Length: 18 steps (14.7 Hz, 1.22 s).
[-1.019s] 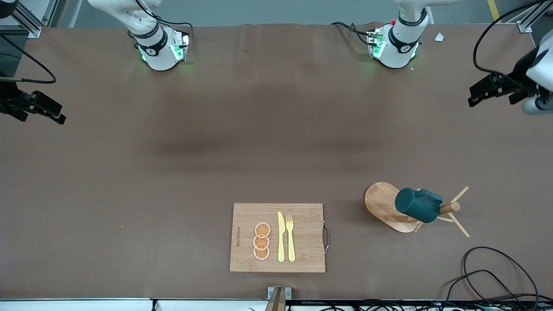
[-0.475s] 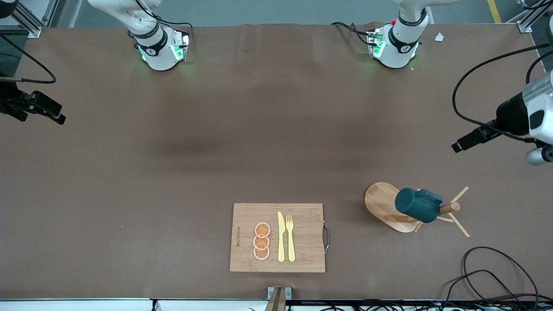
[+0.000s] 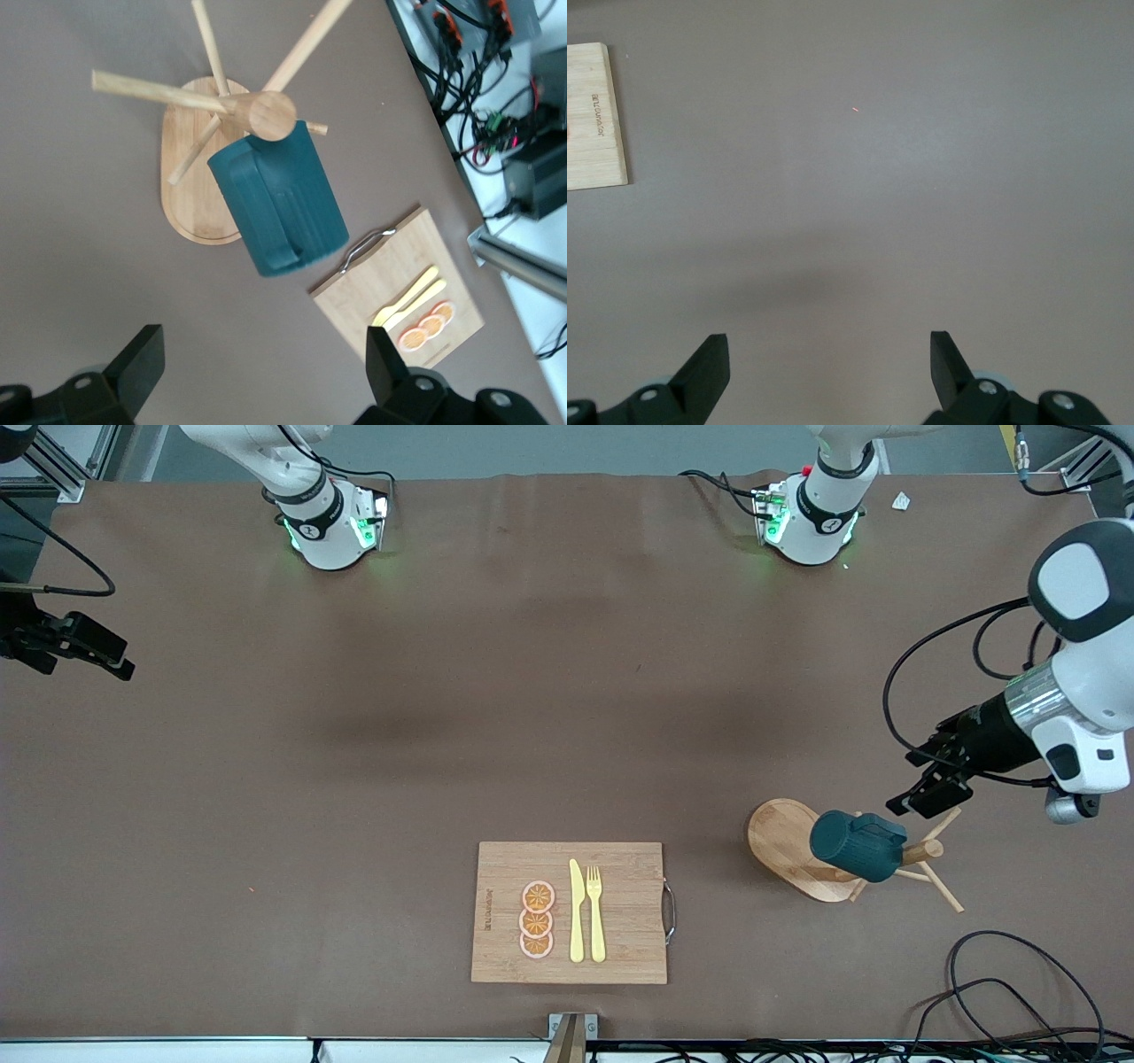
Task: Transfer cup from left to right arm and place
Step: 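Lower the left gripper around the teal mug's body on the stand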
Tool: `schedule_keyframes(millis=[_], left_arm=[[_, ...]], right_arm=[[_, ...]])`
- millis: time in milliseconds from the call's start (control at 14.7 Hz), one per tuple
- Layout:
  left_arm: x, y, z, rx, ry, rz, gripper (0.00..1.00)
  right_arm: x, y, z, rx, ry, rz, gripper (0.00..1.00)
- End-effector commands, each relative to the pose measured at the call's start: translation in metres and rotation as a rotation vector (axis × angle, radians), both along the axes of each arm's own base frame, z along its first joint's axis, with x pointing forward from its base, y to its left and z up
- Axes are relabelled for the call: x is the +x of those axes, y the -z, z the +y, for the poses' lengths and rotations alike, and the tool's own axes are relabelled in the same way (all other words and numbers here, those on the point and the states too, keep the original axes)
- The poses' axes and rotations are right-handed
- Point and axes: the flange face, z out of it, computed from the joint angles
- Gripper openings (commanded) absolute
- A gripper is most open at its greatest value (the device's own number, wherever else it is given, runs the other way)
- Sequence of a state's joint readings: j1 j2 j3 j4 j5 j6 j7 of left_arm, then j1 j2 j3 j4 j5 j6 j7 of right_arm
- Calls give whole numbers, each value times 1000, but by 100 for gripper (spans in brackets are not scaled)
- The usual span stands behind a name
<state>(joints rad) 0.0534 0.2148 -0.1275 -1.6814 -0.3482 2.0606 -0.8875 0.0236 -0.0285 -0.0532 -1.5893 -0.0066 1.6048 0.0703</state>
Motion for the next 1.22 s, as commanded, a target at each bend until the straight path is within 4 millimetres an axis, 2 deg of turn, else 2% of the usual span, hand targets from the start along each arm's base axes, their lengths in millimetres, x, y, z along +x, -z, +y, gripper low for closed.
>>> schedule_keyframes(millis=[0,136,408,679,1155], left_arm=[[0,26,3,-53,-92,23,100],[5,46,20,-75,-136,48,100],[15,71,21,-108,-169,52,100],[23,87,17,-111,-178,29,100],[40,100,18,-199,-240,27,100]], right_arm=[[-3,-3,1,-4,-5,-10,100],[-3,-2,0,-4,-3,-8,100],[-3,-2,0,-4,-3,-8,100],[-3,-2,1,-4,-5,-8,100],[-3,-2,0,-4,-3,-8,100]])
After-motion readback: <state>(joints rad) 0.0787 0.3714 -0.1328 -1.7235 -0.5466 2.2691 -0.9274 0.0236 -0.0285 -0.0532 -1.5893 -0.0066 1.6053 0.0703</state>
